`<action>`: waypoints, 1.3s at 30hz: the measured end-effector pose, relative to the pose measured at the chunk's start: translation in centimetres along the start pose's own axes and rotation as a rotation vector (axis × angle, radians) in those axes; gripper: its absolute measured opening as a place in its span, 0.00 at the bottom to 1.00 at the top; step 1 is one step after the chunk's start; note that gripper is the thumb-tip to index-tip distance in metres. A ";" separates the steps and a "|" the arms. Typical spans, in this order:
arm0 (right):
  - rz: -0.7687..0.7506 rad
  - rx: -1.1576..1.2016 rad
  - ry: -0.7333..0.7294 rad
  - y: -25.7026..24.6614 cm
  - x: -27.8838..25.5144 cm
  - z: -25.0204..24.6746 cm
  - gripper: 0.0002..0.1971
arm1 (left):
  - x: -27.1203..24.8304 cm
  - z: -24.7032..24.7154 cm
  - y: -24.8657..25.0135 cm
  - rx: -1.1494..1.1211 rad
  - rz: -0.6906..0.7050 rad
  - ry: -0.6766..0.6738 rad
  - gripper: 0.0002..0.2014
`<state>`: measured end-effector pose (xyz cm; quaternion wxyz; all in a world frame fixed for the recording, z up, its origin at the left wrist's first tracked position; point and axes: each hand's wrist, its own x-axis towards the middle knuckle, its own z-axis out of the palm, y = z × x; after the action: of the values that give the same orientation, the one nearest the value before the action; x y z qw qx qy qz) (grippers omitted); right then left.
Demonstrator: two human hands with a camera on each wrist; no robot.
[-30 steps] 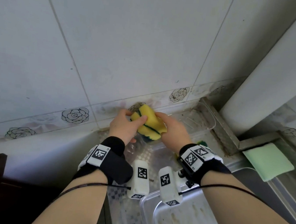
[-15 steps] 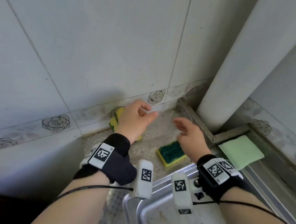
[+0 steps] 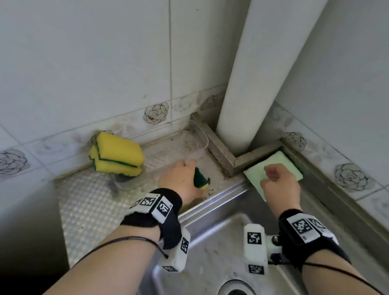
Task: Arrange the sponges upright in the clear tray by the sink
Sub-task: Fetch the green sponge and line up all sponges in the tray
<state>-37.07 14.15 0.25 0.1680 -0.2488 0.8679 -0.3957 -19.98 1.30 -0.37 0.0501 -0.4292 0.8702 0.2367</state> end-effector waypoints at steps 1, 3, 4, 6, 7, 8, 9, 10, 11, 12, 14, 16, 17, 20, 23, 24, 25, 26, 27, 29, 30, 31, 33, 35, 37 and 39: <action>0.013 0.001 0.016 0.3 -0.1 -0.1 0.16 | 0.0 0.1 0.1 0.045 0.001 0.003 0.35; 0.029 0.011 0.036 0.8 -0.2 -0.4 0.16 | 0.0 0.3 0.5 0.078 -0.005 0.006 0.35; 0.031 0.009 0.036 0.9 -0.2 -0.4 0.16 | 0.0 0.3 0.5 0.063 -0.009 0.010 0.34; 0.034 0.009 0.038 1.0 -0.2 -0.4 0.16 | -0.1 0.1 0.6 -0.027 -0.018 0.025 0.34; 0.040 0.017 0.049 1.0 -0.2 -0.5 0.16 | -0.1 -0.2 0.7 -0.086 -0.021 0.036 0.34; 0.050 0.022 0.067 1.0 -0.1 -0.5 0.16 | -0.2 -0.5 0.8 -0.146 -0.021 0.053 0.34; 0.060 0.019 0.093 1.1 0.1 -0.6 0.17 | -0.3 -0.9 0.9 -0.202 -0.017 0.075 0.33; 0.076 0.008 0.123 1.1 0.2 -0.6 0.17 | -0.4 -1.3 0.9 -0.258 -0.005 0.101 0.32; 0.097 0.000 0.151 1.1 0.4 -0.6 0.18 | -0.4 -1.7 0.9 -0.310 0.012 0.133 0.30; 0.125 -0.004 0.176 1.2 0.5 -0.5 0.18 | -0.5 -2.3 0.9 -0.356 0.032 0.169 0.29; 0.199 -0.003 0.212 1.4 0.7 -0.3 0.21 | -0.6 -3.4 0.7 -0.423 0.071 0.245 0.28; 0.279 0.020 0.226 1.5 0.8 0.0 0.25 | -0.6 -4.7 0.2 -0.491 0.098 0.336 0.28; 0.312 0.036 0.224 1.7 0.9 0.1 0.28 | -0.6 -5.4 -0.2 -0.532 0.103 0.388 0.27; 0.394 0.099 0.215 1.9 1.0 0.5 0.33 | -0.6 -7.1 -1.8 -0.615 0.075 0.537 0.28; 0.455 0.157 0.220 2.0 1.2 0.9 0.33 | -0.5 -7.7 -4.3 -0.585 0.002 0.602 0.28; 0.470 0.176 0.227 2.0 1.2 1.1 0.33 | -0.6 -7.6 -5.3 -0.558 -0.026 0.603 0.28; 0.477 0.191 0.238 1.9 1.3 1.1 0.33 | -0.5 -7.5 -6.2 -0.524 -0.053 0.598 0.28; 0.491 0.202 0.246 1.9 1.3 1.2 0.33 | -0.5 -7.3 -7.0 -0.469 -0.076 0.588 0.28; 0.501 0.217 0.251 1.9 1.4 1.3 0.33 | -0.5 -7.1 -7.6 -0.388 -0.095 0.579 0.28; 0.523 0.244 0.257 2.0 1.4 1.6 0.34 | -0.3 -6.9 -8.3 -0.181 -0.119 0.553 0.27; 0.537 0.261 0.257 2.0 1.4 2.0 0.36 | -0.2 -6.9 -8.4 -0.089 -0.133 0.532 0.26; 0.541 0.272 0.261 2.0 1.4 2.3 0.38 | -0.2 -6.9 -8.5 -0.024 -0.151 0.511 0.25; 0.547 0.279 0.251 2.6 1.8 2.5 0.39 | -0.1 -7.0 -8.5 0.037 -0.196 0.484 0.24; 0.531 0.302 0.233 2.3 1.8 2.3 0.32 | -0.3 -7.1 -8.6 0.063 -0.234 0.474 0.24; 0.503 0.332 0.254 1.7 1.6 1.9 0.26 | -0.6 -7.4 -8.6 0.088 -0.255 0.464 0.23; 0.453 0.354 0.315 1.1 1.4 1.5 0.27 | -1.0 -7.8 -8.7 0.088 -0.261 0.464 0.23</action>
<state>-37.80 13.14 -1.65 0.1561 0.0480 0.8342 -0.5267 -11.75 -5.99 3.60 -0.1021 -0.5779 0.8052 0.0852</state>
